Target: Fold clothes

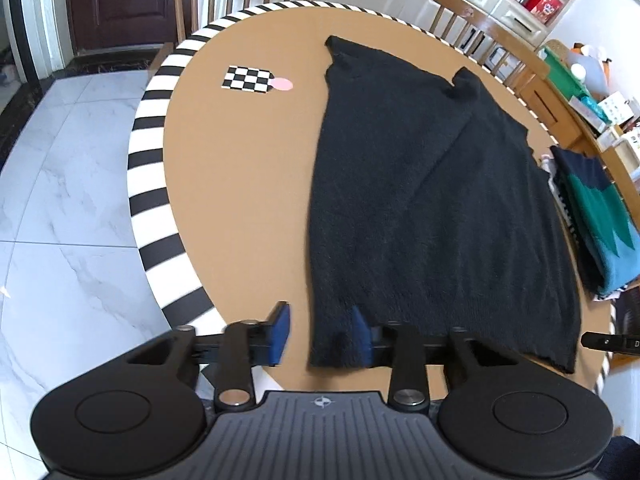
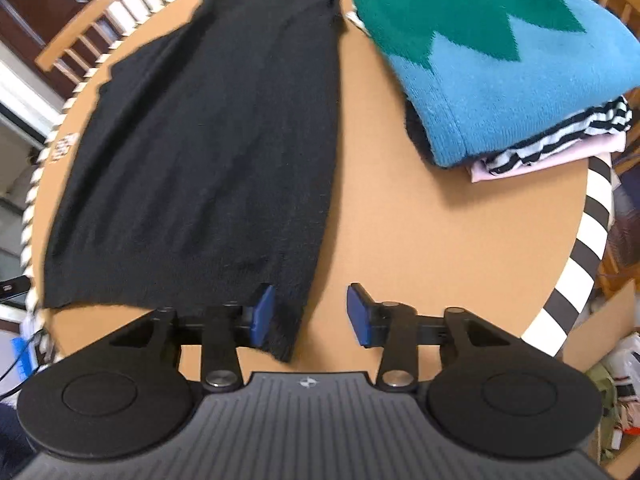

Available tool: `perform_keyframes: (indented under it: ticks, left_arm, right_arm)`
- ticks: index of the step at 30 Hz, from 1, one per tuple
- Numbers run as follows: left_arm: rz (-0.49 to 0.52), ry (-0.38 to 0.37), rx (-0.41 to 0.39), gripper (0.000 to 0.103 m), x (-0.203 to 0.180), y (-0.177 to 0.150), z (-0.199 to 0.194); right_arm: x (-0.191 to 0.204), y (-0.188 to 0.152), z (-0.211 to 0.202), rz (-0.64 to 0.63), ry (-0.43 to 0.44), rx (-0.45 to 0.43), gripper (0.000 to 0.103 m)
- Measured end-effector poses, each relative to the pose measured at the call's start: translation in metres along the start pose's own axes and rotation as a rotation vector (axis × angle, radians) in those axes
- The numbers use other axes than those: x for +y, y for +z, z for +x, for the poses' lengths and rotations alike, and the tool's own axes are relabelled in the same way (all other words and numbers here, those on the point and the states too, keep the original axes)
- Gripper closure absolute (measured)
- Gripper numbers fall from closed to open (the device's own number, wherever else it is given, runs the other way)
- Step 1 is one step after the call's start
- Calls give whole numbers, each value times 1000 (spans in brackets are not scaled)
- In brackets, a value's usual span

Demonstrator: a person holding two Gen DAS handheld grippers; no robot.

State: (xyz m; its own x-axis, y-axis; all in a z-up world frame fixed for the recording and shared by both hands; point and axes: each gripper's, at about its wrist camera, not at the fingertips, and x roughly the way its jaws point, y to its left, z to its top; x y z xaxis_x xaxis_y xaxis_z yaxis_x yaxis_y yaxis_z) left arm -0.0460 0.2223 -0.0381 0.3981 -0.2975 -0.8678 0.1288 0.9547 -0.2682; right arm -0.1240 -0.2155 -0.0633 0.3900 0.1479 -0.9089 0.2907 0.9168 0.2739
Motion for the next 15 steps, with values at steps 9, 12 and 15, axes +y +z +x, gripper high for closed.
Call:
perform_keyframes:
  ticks: [9,12,15]
  left_arm:
    - [49,1,3,95,-22,-10,28]
    - [44,-18,28,95,-23,-12,22]
    - [37,-27,69,95,-21,-20,15]
  right_arm:
    - [19,1,21,-49,3,16,99]
    - [14,-1,13,-72,-42,20,100]
    - [8,-8,10,-90,-72,53,100]
